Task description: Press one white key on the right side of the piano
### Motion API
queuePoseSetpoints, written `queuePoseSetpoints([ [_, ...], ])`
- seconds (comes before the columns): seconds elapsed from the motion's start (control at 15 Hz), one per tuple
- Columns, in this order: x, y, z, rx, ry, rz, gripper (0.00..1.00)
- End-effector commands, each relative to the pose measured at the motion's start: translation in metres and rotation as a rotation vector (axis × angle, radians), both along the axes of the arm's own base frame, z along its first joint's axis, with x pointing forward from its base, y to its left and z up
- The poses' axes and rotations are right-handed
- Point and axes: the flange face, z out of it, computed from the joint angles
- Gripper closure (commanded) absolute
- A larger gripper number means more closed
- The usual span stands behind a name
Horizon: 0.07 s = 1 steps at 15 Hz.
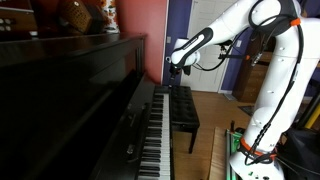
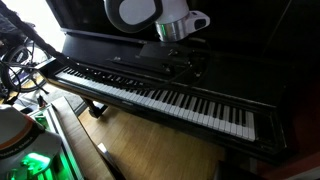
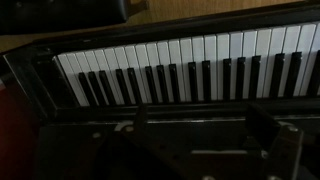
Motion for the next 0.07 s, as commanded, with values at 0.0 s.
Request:
queuePoseSetpoints([
  [0.0, 0.0001, 0.0005, 0.0005, 0.000, 0.001, -0.001, 0.00],
])
